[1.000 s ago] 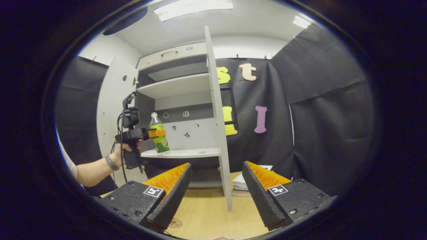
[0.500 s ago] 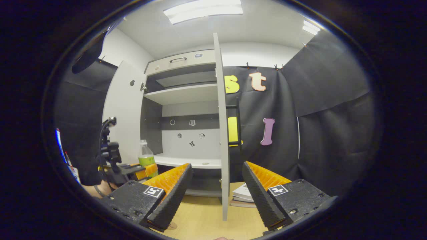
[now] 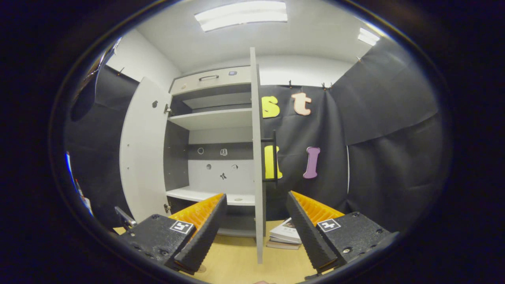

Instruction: Grasp the bottle in the cabinet with the left hand and place it on the coaster, then close the right door with the right hand and the left door with the left hand.

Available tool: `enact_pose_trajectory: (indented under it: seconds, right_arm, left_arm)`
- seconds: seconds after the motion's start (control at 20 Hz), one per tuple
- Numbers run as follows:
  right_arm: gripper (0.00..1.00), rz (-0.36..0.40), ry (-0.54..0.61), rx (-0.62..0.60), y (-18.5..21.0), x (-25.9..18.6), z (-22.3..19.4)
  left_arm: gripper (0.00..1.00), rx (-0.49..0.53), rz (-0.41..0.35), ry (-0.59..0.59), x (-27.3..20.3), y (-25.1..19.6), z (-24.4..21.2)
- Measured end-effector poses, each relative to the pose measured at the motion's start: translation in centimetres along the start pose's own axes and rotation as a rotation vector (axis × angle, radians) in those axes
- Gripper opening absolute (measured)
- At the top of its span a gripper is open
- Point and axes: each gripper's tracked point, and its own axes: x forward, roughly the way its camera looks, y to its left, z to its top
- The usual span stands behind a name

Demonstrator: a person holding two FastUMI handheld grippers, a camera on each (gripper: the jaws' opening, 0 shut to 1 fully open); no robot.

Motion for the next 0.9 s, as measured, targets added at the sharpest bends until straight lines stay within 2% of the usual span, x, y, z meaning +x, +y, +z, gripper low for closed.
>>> enact_pose_trajectory:
  seconds: [0.05, 0.1, 0.2, 0.25, 0.3, 0.4, 0.45, 0.5, 0.65, 0.7, 0.9]
  right_arm:
    - [0.99, 0.004, -0.001, -0.005, 0.1, 0.0, 0.1]
    - [0.99, 0.004, -0.001, -0.010, 0.1, 0.0, 0.2]
    - [0.99, 0.010, -0.001, -0.006, 0.3, 0.0, 0.3]
    - [0.99, 0.009, 0.001, -0.002, 0.4, -0.1, 0.2]
    - [0.99, 0.004, -0.001, 0.001, 0.2, -0.3, 0.1]
    - [0.99, -0.003, 0.018, 0.001, 0.1, -0.6, -0.3]
    - [0.94, -0.004, 0.026, -0.006, -0.1, -0.8, -0.4]
    - [0.99, -0.009, 0.029, -0.017, -0.3, -0.9, -0.3]
    - [0.99, -0.034, 0.030, -0.037, -1.2, -1.5, -0.1]
    - [0.99, -0.035, 0.032, -0.034, -1.2, -1.7, -0.2]
    - [0.99, -0.036, 0.046, -0.031, -1.4, -2.0, -0.6]
  left_arm:
    - [0.66, 0.016, 0.011, 0.004, -0.2, 0.1, -0.9]
    - [0.70, 0.038, 0.024, 0.014, -0.4, 0.3, -1.8]
    - [0.69, 0.061, 0.035, 0.035, -0.8, 0.3, -3.7]
    - [0.73, 0.056, 0.029, 0.044, -1.0, 0.1, -4.5]
    - [0.70, 0.050, 0.033, 0.032, -1.2, 0.2, -4.6]
    - [0.70, 0.058, 0.051, 0.022, -1.2, 0.3, -5.2]
    - [0.70, 0.057, 0.063, 0.022, -1.2, 0.5, -5.6]
    - [0.70, 0.055, 0.076, 0.021, -1.3, 0.7, -6.0]
    - [0.70, 0.031, 0.072, 0.075, -1.4, 0.5, -7.9]
    - [0.70, 0.031, 0.073, 0.042, -1.5, 0.5, -7.2]
    - [0.72, 0.039, 0.078, 0.054, -1.4, 0.6, -7.5]
